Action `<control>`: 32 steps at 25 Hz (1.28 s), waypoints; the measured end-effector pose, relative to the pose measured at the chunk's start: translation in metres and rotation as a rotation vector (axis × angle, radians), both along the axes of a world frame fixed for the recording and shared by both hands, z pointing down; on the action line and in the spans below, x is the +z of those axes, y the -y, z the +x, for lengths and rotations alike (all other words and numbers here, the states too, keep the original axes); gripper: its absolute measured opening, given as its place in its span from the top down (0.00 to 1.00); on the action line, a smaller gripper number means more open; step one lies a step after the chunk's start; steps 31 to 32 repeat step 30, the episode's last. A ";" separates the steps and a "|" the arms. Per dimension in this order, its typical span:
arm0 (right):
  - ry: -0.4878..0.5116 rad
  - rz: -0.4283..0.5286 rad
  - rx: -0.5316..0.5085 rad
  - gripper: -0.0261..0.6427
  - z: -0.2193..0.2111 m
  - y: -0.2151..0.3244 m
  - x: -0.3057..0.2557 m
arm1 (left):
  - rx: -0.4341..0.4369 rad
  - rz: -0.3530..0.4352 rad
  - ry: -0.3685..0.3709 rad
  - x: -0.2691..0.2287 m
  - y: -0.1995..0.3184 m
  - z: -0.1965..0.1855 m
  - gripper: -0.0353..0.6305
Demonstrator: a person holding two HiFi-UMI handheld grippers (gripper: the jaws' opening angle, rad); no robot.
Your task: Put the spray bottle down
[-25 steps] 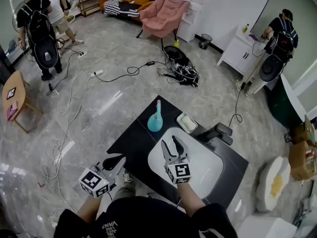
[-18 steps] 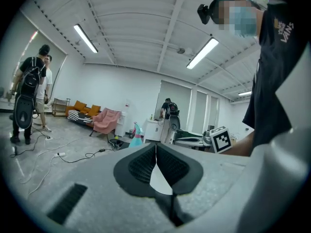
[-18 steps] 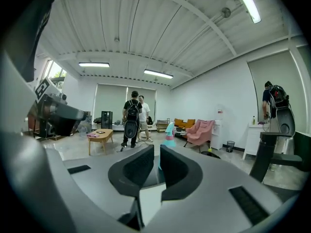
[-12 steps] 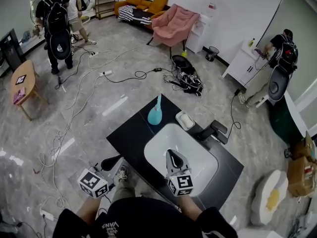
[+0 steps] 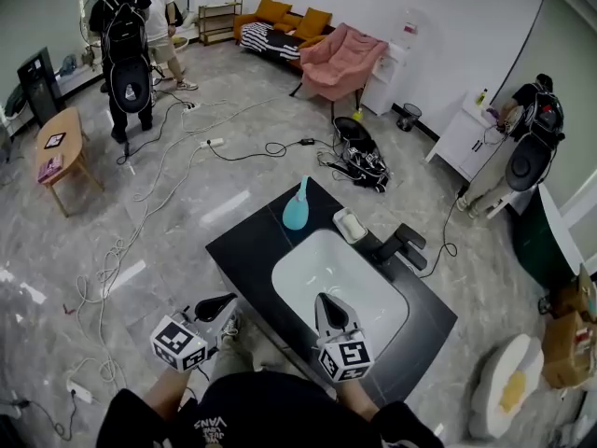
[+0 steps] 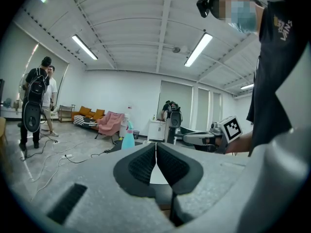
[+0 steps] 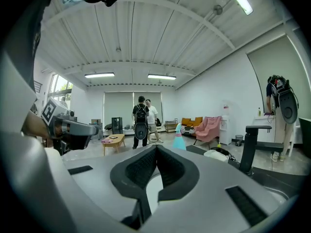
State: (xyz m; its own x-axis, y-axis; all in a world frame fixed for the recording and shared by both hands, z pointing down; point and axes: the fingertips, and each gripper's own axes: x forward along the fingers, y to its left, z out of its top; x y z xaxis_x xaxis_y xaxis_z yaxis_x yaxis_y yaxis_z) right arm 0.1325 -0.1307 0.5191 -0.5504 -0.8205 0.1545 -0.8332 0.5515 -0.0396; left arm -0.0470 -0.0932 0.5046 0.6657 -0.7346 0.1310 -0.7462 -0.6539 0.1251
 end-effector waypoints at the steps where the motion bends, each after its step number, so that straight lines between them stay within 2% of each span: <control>1: -0.002 -0.003 -0.006 0.95 -0.001 -0.005 0.000 | -0.004 0.003 0.000 -0.002 -0.002 0.001 0.92; 6: -0.070 -0.013 -0.032 0.96 -0.002 -0.023 0.006 | -0.025 0.015 0.000 -0.005 -0.014 0.004 0.92; 11: -0.098 -0.003 -0.049 0.96 -0.003 -0.031 0.007 | -0.030 0.001 -0.007 0.003 -0.024 0.004 0.92; 32: -0.074 -0.027 -0.069 0.96 -0.014 -0.024 0.010 | -0.048 -0.011 -0.018 0.008 -0.020 -0.003 0.92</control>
